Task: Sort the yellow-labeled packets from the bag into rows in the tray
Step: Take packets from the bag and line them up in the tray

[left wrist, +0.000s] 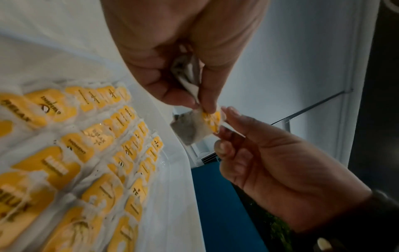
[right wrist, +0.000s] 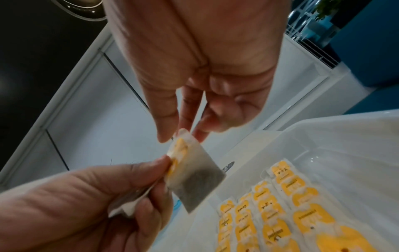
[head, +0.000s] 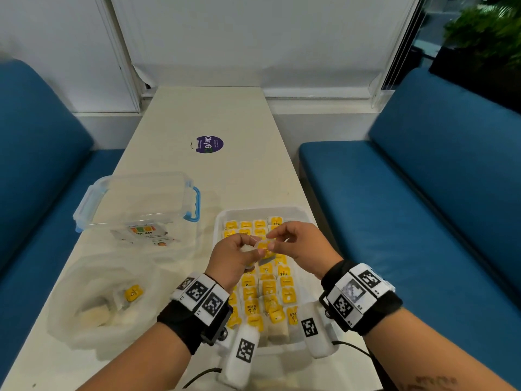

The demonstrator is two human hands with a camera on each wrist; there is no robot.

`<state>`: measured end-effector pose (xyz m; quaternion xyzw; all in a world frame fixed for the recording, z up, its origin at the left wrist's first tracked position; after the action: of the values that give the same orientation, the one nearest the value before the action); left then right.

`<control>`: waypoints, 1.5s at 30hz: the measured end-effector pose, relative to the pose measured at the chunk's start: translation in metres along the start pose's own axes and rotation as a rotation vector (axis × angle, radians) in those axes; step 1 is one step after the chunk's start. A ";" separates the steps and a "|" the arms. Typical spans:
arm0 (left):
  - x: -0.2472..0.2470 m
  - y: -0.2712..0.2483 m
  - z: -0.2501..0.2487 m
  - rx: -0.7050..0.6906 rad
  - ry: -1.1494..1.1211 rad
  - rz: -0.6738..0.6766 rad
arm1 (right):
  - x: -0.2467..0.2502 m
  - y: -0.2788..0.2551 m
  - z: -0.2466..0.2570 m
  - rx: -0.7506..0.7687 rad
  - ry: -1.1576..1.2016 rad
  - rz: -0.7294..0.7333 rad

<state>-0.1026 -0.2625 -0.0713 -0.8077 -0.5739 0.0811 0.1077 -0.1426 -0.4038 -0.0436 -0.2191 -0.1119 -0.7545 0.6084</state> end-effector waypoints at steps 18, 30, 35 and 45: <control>0.020 0.018 0.031 0.257 -0.100 -0.002 | 0.030 0.105 -0.025 -0.259 -0.901 0.170; 0.027 0.021 0.044 0.292 -0.138 0.010 | 0.019 0.140 -0.040 -0.350 -0.941 0.159; 0.027 0.023 0.046 0.301 -0.130 0.009 | 0.020 0.143 -0.042 -0.371 -0.934 0.069; 0.028 0.023 0.045 0.312 -0.141 0.018 | 0.022 0.144 -0.035 -0.330 -0.978 0.076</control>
<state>-0.0844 -0.2401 -0.1210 -0.7787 -0.5532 0.2264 0.1905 -0.0133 -0.4717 -0.0783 -0.6431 -0.2549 -0.5487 0.4694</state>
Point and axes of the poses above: each hand's wrist, its own y-axis towards the middle knuckle, its own x-axis out of the back of the hand, z = x × y, the point moved 3 cm from there along y, towards the middle knuckle, and after that the axes turned 3 degrees about -z, right-handed, at the moved point
